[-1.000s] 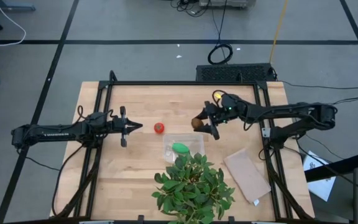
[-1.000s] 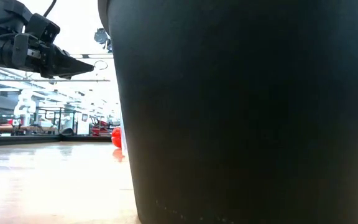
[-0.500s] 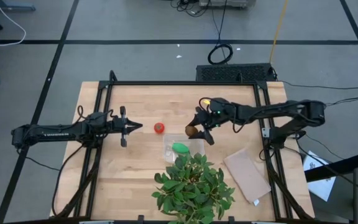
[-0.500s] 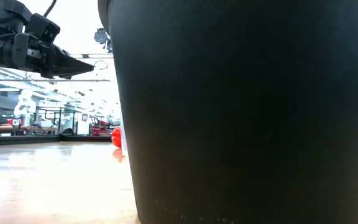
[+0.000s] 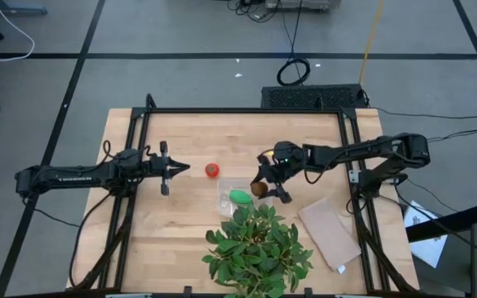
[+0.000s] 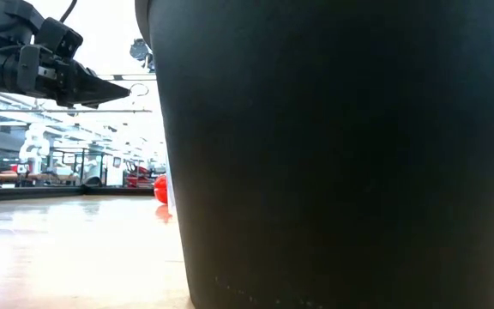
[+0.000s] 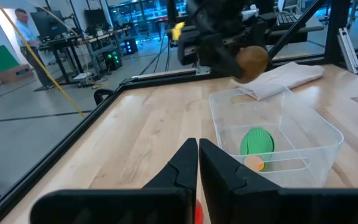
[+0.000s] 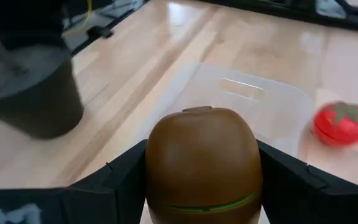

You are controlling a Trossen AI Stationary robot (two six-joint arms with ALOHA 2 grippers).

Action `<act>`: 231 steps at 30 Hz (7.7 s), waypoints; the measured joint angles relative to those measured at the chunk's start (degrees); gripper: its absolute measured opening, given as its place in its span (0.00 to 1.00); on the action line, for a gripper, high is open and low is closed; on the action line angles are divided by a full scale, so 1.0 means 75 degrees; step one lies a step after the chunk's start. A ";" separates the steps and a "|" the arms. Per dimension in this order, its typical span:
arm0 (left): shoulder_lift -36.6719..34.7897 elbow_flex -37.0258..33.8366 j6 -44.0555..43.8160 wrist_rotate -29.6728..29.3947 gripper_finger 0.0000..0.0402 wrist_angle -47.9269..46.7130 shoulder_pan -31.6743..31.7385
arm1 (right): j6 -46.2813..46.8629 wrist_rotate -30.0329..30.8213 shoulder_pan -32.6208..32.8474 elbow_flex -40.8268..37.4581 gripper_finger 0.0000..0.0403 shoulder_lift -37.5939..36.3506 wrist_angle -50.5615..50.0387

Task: Pick and placing Produce into tupperware
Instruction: Put the brown kiwi into the transparent bin

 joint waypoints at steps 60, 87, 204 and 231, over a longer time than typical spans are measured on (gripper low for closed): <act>0.0002 0.0000 0.0150 0.0000 0.05 -0.0155 0.0001 | 0.1330 0.2206 0.0486 0.3617 0.58 0.1553 -0.4773; 0.0002 0.0000 0.0187 0.0003 0.05 -0.0189 0.0002 | 0.3339 0.2871 0.0856 0.3955 0.58 0.2127 -0.5150; 0.0001 0.0000 0.0139 0.0006 0.05 -0.0247 0.0002 | 0.2182 0.3057 0.0990 0.3867 0.61 0.3075 -0.5898; 0.0002 0.0000 0.0146 0.0006 0.05 -0.0344 0.0001 | 0.1192 0.3614 0.1130 0.3861 0.59 0.3092 -0.6295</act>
